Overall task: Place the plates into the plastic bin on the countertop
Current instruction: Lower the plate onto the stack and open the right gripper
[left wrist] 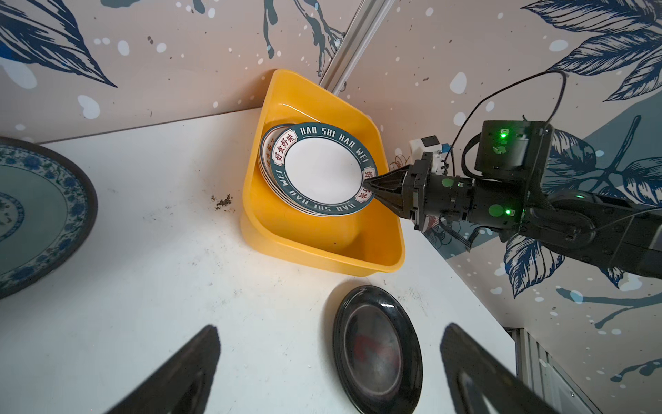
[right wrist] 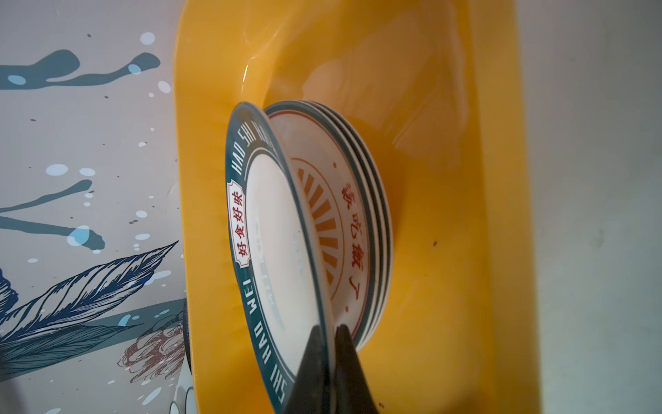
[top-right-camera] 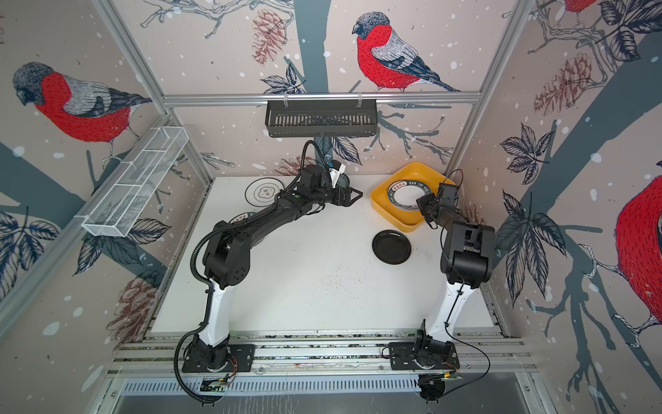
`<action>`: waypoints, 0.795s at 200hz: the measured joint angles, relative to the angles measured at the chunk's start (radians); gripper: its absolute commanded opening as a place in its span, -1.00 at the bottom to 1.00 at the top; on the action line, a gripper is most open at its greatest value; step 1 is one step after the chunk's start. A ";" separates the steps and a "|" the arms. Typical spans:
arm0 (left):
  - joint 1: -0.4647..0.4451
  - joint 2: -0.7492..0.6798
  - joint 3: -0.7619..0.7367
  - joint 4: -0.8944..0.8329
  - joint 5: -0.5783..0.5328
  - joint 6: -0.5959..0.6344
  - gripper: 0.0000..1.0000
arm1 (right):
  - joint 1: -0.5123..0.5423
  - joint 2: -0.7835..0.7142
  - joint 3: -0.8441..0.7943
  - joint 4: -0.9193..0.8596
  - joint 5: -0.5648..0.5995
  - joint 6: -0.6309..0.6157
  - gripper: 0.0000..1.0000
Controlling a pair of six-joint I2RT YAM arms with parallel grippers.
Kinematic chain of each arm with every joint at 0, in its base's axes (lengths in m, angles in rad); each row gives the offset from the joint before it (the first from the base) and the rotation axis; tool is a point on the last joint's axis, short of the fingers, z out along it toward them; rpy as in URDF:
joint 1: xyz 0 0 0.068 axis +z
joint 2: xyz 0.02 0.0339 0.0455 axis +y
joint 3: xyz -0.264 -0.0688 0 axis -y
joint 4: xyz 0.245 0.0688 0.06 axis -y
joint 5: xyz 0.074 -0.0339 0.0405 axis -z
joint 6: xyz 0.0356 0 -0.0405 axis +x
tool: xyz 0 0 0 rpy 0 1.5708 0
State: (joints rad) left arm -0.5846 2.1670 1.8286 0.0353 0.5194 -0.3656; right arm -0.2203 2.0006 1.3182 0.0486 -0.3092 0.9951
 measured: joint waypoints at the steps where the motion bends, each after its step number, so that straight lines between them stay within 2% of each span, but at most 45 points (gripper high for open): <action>1: 0.000 0.000 0.000 0.000 0.000 0.000 0.92 | 0.000 0.002 0.001 0.000 0.000 0.000 -0.94; 49: 0.019 -0.003 -0.009 -0.001 0.000 -0.001 0.92 | 0.002 0.059 0.062 0.001 0.003 0.004 -0.92; 77: 0.032 -0.005 -0.013 0.000 0.000 -0.002 0.93 | 0.006 0.093 0.108 -0.002 0.002 0.004 -0.76; 110: 0.042 -0.006 -0.019 0.001 0.000 -0.015 0.93 | 0.024 0.126 0.149 -0.043 0.003 -0.004 -0.70; 136: 0.046 -0.013 -0.039 0.005 0.000 -0.020 0.93 | 0.034 0.140 0.158 -0.065 0.000 -0.007 -0.54; 159: 0.049 -0.026 -0.064 0.006 0.000 -0.024 0.93 | 0.041 0.138 0.161 -0.061 0.000 -0.007 -0.29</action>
State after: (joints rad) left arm -0.5354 2.1410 1.7649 0.0414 0.5194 -0.3901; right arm -0.1795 2.1387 1.4796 -0.0128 -0.3088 0.9878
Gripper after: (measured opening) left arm 0.963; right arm 0.295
